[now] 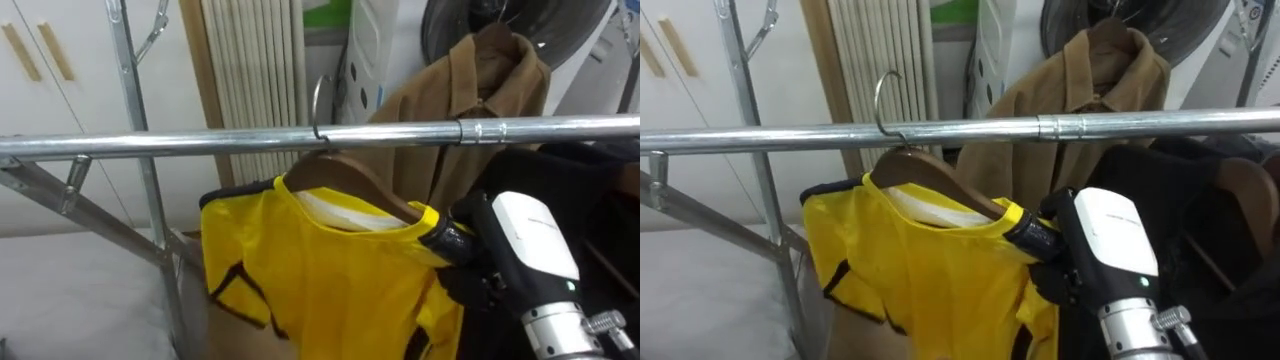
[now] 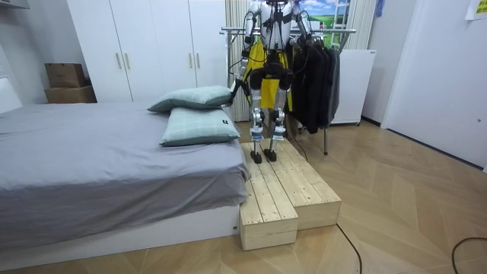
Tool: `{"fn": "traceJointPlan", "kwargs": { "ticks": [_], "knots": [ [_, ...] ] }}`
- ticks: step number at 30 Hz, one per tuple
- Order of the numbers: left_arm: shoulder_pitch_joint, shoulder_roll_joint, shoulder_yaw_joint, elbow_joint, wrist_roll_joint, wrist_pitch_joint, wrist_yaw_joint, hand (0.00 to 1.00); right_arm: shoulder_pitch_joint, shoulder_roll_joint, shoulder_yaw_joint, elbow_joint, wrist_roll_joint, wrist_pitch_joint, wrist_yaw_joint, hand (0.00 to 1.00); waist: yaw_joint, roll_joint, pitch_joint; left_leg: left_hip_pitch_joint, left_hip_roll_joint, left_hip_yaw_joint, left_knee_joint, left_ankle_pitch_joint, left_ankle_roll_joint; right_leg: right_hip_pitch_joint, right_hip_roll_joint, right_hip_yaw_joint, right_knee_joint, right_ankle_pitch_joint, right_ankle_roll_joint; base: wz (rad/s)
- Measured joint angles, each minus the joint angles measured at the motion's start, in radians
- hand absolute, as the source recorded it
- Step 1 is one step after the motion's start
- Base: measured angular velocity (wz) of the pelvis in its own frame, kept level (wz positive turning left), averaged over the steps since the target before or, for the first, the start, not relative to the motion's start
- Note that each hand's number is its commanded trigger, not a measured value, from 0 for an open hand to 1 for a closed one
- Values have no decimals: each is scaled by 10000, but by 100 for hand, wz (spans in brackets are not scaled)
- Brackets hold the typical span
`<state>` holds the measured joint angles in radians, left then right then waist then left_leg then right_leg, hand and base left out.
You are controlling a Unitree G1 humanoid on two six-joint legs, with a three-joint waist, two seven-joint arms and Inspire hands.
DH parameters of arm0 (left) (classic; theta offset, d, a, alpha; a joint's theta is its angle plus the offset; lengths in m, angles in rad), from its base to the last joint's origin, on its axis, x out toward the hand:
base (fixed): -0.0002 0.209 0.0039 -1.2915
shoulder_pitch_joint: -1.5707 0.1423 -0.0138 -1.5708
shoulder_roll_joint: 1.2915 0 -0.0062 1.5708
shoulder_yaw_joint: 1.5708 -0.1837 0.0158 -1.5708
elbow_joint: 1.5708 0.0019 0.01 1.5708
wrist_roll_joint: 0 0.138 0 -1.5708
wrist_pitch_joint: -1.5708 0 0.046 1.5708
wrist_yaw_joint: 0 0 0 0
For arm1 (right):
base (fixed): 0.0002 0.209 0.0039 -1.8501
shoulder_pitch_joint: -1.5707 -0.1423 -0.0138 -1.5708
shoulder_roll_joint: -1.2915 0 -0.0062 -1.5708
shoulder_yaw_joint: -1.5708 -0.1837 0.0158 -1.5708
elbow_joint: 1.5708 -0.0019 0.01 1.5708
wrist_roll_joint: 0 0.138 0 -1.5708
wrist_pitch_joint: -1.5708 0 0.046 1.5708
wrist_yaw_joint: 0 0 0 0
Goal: Hang clothes
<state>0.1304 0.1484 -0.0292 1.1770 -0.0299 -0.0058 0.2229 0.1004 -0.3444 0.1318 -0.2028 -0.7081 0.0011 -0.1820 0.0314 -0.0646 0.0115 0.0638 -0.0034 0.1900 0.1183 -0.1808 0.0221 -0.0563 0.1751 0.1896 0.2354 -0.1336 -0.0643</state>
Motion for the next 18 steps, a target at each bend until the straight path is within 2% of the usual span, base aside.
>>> {"fn": "traceJointPlan", "kwargs": {
  "ticks": [4,9,11,13,18],
  "knots": [
    [-6,1,33,10,10,0,-127,0,8,4,7,-186,-47,-2,123,100,26,-27,16,1,-21,21,4,-39,61,-17,-3,64,-41,27,-46,-9],
    [-6,-11,66,-7,16,0,-149,0,-26,-16,5,-355,-101,3,185,100,39,-44,7,-12,-36,17,11,-43,68,11,9,208,-150,129,-260,-7],
    [-6,-10,68,-7,24,1,-148,0,-55,-18,5,-555,-157,-5,187,100,42,-61,3,-14,-86,6,35,-44,69,24,-5,293,-152,168,-700,-9],
    [-6,-16,63,-7,28,1,-148,0,-119,-14,6,-574,-155,-30,186,100,53,-64,6,-23,-100,0,87,-64,68,40,-4,385,-154,181,-897,-9],
    [12,-20,139,23,64,-15,-118,0,-145,53,3,-575,-65,-37,185,100,51,-65,6,-92,-73,-33,188,-63,64,48,23,440,-168,223,-973,-5]
  ]
}}
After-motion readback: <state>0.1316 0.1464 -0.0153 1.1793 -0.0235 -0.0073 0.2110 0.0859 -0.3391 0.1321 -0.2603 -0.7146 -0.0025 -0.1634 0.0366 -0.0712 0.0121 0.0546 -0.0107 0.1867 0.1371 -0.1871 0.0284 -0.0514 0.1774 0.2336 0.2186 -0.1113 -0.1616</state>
